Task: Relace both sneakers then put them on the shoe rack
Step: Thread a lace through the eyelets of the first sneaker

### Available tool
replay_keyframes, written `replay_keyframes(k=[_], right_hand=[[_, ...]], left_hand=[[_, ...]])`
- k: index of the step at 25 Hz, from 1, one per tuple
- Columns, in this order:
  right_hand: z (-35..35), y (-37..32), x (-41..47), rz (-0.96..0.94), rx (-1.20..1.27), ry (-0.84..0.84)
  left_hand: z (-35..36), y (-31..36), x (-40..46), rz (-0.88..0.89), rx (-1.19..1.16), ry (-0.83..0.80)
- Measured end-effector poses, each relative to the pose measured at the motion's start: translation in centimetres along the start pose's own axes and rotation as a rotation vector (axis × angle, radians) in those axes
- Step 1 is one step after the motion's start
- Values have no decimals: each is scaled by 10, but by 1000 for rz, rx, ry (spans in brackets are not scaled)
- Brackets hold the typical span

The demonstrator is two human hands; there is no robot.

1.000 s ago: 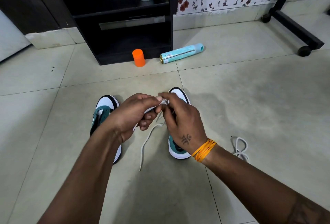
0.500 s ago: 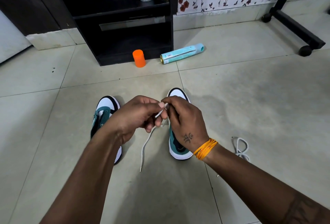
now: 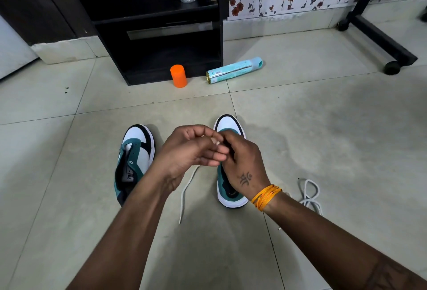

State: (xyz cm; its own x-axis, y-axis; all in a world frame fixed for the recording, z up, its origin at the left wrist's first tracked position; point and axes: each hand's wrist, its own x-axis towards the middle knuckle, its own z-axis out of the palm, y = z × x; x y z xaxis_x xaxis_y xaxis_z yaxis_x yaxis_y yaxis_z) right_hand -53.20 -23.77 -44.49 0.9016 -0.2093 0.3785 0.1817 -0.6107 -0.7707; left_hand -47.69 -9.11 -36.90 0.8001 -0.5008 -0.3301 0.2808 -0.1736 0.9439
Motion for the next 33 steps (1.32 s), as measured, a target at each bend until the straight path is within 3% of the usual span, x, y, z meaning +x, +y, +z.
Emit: replay_keyframes(k=[4,7,11,15,17,20,22,24,30,33], right_hand=[[-4,3,-7,125,17,43],[-9,4,-10,113,42,59],[-18,13,-8,-31,-1,69],[-20,21,-4,-8,-17,42],[-18,26,-5,30,-13,63],[-15,36,-12,245,-103,143],[-11,40,-20,384,-200,32],[-5,41,-24,403,-259,-46],[6,49,-26,422,-258,36],[7,51,-30,412,-227,70]], left_hand=[[5,-13,10,11,-22,148],[7,-26,17,65,139,248],[11,-35,22,109,415,230],[16,-40,28,73,362,154],[20,-45,33,100,396,198],[30,-56,42,234,542,381],[39,-64,48,326,671,457],[47,-74,53,362,781,468],[39,-91,62,491,779,476],[31,-96,62,609,997,435]])
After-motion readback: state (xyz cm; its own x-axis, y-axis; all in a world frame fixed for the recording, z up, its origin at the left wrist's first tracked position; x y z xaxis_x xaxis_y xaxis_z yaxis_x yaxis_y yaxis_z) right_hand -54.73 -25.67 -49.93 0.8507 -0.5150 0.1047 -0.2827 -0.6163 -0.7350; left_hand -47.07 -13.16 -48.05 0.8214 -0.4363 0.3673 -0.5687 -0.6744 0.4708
